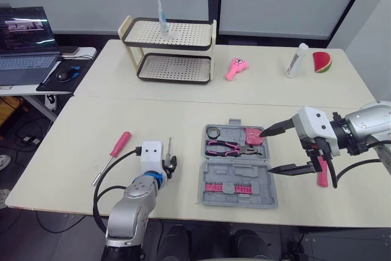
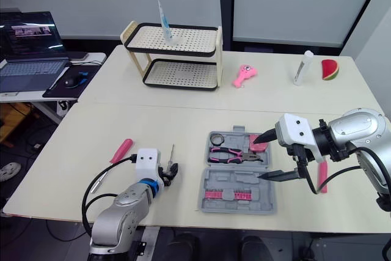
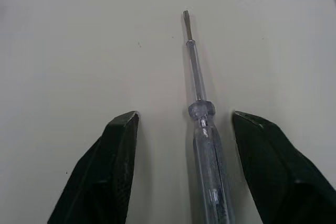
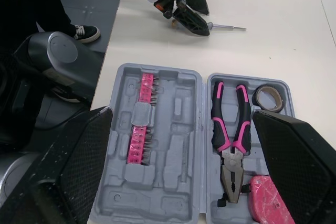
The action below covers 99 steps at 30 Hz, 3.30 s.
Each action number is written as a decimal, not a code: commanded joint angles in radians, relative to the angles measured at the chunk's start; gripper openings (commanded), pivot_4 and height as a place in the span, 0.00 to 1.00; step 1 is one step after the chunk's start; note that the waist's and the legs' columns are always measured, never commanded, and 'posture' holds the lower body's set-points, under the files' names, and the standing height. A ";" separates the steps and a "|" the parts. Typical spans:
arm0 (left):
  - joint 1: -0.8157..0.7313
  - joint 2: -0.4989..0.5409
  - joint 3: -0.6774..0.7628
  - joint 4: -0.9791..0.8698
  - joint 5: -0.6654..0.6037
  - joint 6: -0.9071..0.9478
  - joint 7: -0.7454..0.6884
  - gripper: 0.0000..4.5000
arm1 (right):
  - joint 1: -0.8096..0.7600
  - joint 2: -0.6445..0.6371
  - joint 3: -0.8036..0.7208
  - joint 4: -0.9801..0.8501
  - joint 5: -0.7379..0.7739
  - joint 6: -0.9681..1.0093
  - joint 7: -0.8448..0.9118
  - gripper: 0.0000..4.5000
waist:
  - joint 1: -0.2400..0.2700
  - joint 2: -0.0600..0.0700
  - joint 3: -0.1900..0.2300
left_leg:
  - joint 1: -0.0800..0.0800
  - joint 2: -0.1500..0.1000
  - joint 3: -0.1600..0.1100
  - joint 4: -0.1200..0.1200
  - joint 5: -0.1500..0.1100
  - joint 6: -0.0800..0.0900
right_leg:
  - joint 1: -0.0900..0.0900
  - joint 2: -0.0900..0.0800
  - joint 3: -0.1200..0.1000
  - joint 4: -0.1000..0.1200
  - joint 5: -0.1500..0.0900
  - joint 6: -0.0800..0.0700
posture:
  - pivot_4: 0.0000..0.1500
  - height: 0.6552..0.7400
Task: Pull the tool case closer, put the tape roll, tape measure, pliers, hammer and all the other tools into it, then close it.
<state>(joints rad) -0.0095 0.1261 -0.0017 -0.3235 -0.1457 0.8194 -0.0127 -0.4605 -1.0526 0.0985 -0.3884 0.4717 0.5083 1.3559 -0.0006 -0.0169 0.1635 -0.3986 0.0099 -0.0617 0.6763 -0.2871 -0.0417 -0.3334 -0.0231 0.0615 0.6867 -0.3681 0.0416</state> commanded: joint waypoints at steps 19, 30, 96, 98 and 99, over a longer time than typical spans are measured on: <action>-0.094 0.443 -0.019 -0.058 -0.076 -0.424 -0.629 0.04 | 0.116 -0.049 -0.159 -0.107 0.041 0.062 -0.089 1.00 | 0.007 0.000 0.001 | -0.001 0.000 -0.001 0.000 0.000 0.000 | -0.001 -0.001 -0.002 0.000 0.000 0.000 | 1.00 1.00; -0.481 0.508 -0.335 0.141 -0.026 -0.525 -1.065 0.04 | 0.298 -0.073 -0.257 -0.252 0.059 0.178 -0.207 1.00 | -0.002 0.001 0.001 | -0.002 0.000 0.000 0.000 0.000 0.000 | -0.001 0.004 -0.002 0.000 0.000 0.000 | 1.00 1.00; -0.663 0.293 -0.511 0.381 0.186 -0.462 -1.112 0.69 | 0.519 -0.098 -0.264 -0.264 -0.084 0.101 -0.274 1.00 | -0.001 0.000 0.001 | -0.002 -0.001 0.001 0.002 0.000 0.000 | -0.001 0.005 -0.001 0.002 0.000 0.000 | 1.00 1.00; -0.655 0.277 -0.511 0.413 0.190 -0.483 -1.100 0.56 | 0.514 -0.093 -0.259 -0.267 -0.083 0.101 -0.279 1.00 | -0.001 0.000 0.001 | -0.002 -0.001 0.001 0.002 0.000 0.000 | -0.001 0.005 -0.001 0.002 0.000 0.000 | 1.00 1.00; -0.653 0.272 -0.515 0.430 0.197 -0.498 -1.099 0.50 | 0.510 -0.090 -0.257 -0.268 -0.082 0.102 -0.281 1.00 | -0.001 0.000 0.001 | -0.002 -0.001 0.000 0.002 0.000 0.000 | -0.001 0.005 -0.001 0.002 0.000 0.000 | 1.00 1.00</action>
<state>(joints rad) -0.6553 0.4104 -0.5131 0.1042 0.0541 0.3586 -1.1155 0.0630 -1.1469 -0.1434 -0.6275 0.3767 0.6193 1.0811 -0.0015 -0.0170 0.1650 -0.4007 0.0088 -0.0613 0.6784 -0.2870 -0.0415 -0.3349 -0.0185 0.0603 0.6892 -0.3682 0.0419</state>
